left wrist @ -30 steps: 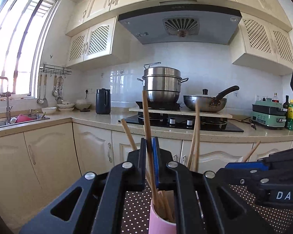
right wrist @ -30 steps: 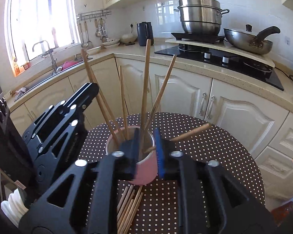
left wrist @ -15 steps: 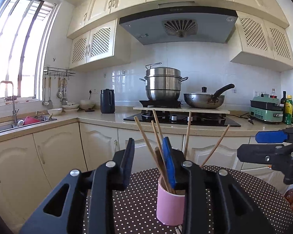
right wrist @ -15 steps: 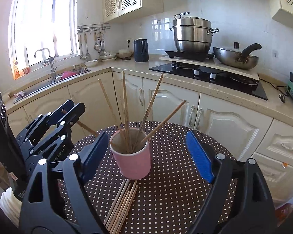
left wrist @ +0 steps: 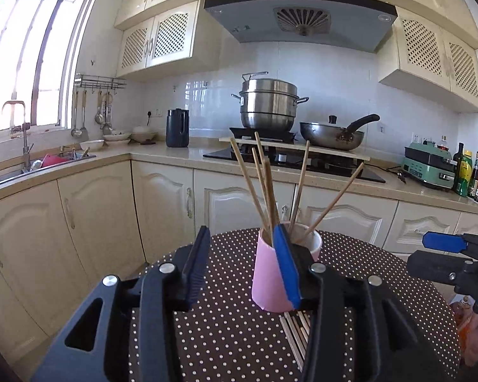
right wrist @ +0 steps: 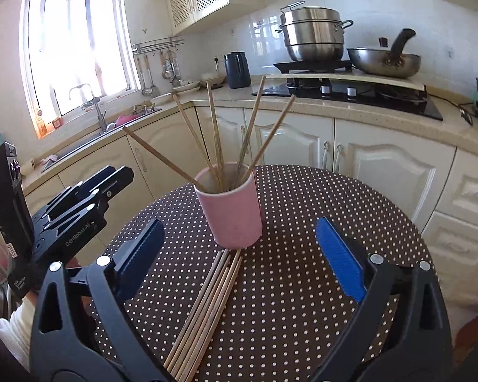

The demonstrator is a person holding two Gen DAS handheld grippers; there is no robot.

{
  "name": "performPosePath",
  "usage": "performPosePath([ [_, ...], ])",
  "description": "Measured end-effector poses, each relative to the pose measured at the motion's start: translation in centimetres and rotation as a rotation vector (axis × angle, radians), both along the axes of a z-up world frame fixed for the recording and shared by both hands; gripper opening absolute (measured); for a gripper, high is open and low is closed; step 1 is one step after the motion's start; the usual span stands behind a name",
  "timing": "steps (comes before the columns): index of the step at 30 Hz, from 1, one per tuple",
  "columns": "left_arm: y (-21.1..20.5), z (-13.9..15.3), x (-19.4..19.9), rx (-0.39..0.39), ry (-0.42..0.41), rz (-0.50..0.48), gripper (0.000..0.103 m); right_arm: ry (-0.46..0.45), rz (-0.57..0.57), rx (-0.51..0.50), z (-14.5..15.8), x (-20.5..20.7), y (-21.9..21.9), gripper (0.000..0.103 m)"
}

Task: Organize utensils
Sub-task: 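Move both open tools back down to the chopstick pile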

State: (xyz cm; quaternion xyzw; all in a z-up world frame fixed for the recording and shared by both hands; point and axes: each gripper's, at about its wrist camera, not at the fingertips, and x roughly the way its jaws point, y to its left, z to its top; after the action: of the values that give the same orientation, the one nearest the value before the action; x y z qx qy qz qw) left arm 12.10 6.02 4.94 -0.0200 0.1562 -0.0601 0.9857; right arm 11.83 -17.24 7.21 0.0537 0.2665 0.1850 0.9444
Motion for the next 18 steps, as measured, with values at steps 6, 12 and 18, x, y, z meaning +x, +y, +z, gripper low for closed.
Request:
performPosePath([
  [6,-0.1,-1.6,-1.3,0.034,0.075,-0.030,0.043,0.080,-0.019,-0.001,-2.4,-0.6,-0.7,0.095],
  [12,-0.6,-3.7,-2.5,0.044,0.155,-0.078,0.047,0.012,-0.099,-0.042,-3.4,-2.1,-1.4,0.095],
  [18,-0.9,-5.7,-2.1,-0.002,0.298,-0.111,0.049,0.049,-0.133,-0.036,-4.3,-2.1,-1.7,0.095],
])
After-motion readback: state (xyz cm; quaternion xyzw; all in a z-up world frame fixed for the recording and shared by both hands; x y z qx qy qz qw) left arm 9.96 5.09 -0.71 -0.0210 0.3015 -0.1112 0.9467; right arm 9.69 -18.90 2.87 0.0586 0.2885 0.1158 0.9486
